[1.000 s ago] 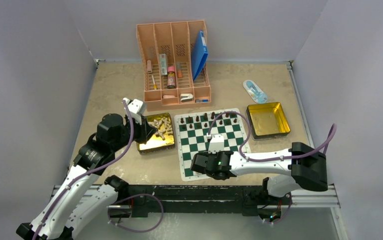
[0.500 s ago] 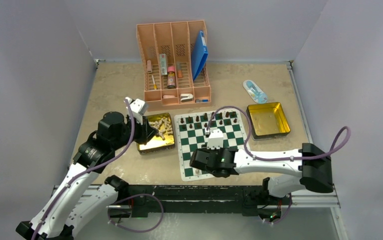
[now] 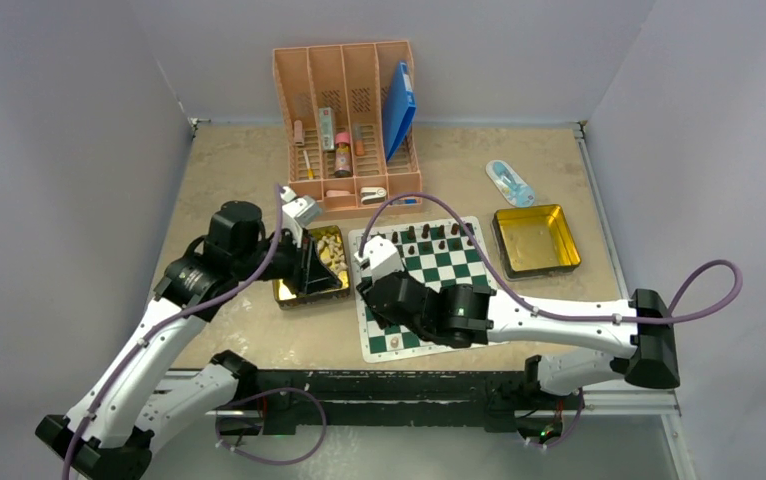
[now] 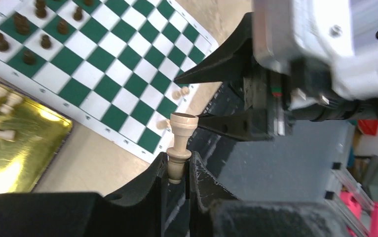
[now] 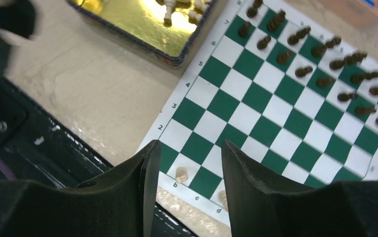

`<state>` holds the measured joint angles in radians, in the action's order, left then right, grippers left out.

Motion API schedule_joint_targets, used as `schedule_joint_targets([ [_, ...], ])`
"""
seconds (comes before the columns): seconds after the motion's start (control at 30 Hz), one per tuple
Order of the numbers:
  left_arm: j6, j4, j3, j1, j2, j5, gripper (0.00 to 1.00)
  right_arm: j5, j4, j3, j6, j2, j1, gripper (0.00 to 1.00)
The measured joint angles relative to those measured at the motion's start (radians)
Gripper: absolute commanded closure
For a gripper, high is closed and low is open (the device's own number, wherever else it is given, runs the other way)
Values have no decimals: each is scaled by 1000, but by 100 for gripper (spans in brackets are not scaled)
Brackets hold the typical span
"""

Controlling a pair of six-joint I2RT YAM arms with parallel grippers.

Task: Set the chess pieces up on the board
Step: Place the chess piece on the chessboard.

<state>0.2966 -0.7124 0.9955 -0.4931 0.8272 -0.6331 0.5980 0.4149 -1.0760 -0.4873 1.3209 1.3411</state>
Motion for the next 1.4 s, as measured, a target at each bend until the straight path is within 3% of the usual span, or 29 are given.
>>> schedule_joint_targets([
  [0.33, 32, -84, 1, 0, 64, -143, 97, -101, -90, 0, 381, -109, 43, 46],
  [0.57, 43, -93, 1, 0, 135, -257, 97, -201, -243, 61, 665, -243, 65, 45],
  [0.9, 32, -95, -1, 0, 153, -368, 96, -249, -335, 93, 1004, -188, 73, 45],
  [1.2, 21, -120, -10, 0, 163, -386, 94, -295, -385, 104, 1173, -184, 73, 45],
  [1.4, 21, -120, -12, 0, 165, -393, 94, -372, -420, 136, 1235, -190, 73, 51],
])
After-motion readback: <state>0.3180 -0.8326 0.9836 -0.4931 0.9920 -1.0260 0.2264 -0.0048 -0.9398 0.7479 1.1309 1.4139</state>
